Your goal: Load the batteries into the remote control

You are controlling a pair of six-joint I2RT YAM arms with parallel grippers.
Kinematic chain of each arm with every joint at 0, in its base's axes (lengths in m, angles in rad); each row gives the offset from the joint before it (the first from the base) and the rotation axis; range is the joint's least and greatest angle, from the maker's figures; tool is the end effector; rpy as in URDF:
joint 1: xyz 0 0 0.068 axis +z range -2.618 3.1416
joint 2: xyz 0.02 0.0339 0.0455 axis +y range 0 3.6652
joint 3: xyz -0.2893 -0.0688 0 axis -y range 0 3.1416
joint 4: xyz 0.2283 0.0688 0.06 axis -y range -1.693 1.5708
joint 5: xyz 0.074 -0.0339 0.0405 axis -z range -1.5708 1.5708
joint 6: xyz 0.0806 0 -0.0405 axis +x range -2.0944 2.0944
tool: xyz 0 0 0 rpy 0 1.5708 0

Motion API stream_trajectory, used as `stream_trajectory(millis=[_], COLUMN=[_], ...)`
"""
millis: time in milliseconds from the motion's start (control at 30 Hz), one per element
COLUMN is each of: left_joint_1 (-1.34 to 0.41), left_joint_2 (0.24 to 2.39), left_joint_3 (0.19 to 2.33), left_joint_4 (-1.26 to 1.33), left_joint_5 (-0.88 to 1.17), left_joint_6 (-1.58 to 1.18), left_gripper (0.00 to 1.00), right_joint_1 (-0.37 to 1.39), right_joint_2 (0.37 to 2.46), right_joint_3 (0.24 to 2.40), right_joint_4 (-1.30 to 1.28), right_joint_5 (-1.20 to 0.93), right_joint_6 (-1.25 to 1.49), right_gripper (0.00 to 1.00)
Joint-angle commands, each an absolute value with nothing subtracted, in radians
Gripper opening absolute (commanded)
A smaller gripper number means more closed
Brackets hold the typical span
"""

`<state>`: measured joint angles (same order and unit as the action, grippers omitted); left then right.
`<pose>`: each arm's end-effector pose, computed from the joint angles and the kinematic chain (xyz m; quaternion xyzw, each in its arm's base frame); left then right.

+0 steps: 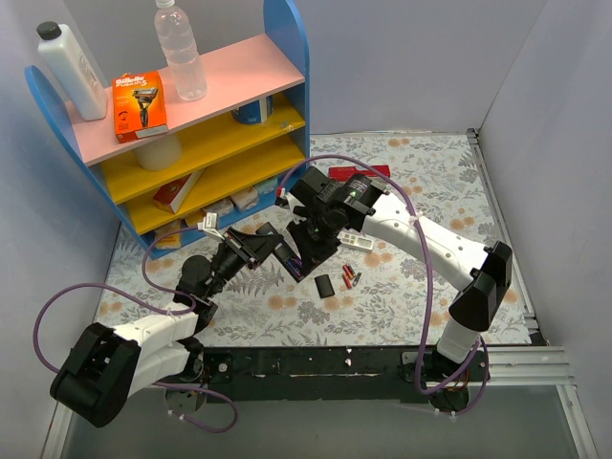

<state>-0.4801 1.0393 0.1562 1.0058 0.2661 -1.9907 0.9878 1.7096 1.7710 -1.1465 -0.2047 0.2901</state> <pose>0.1811 -0.1182 0.2431 -0.3777 0.5461 -0.7301 0.1614 0.1821 0.3059 0.3387 -0.3531 0.8990 0.2223 0.1329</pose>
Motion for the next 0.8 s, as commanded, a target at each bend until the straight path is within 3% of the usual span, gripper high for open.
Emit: stream_trajectory(millis=[0,767], left_joint_1=[-0.483,-0.485], left_joint_2=[1.029,0.989], left_joint_3=[0.173,0.184], left_joint_4=[1.039,1.006], left_joint_5=[0.256,0.267], left_joint_6=[-1.991,-1.962], left_gripper=[0.00,0.00], right_joint_1=[0.997,1.011], right_joint_2=[1.718,1.750], right_joint_3=[1.813,1.835], right_joint_4=[-1.164,-1.164], right_joint_5=[-0.230,-0.133], right_joint_6=[0.301,0.370], right_gripper=[0.01,0.01])
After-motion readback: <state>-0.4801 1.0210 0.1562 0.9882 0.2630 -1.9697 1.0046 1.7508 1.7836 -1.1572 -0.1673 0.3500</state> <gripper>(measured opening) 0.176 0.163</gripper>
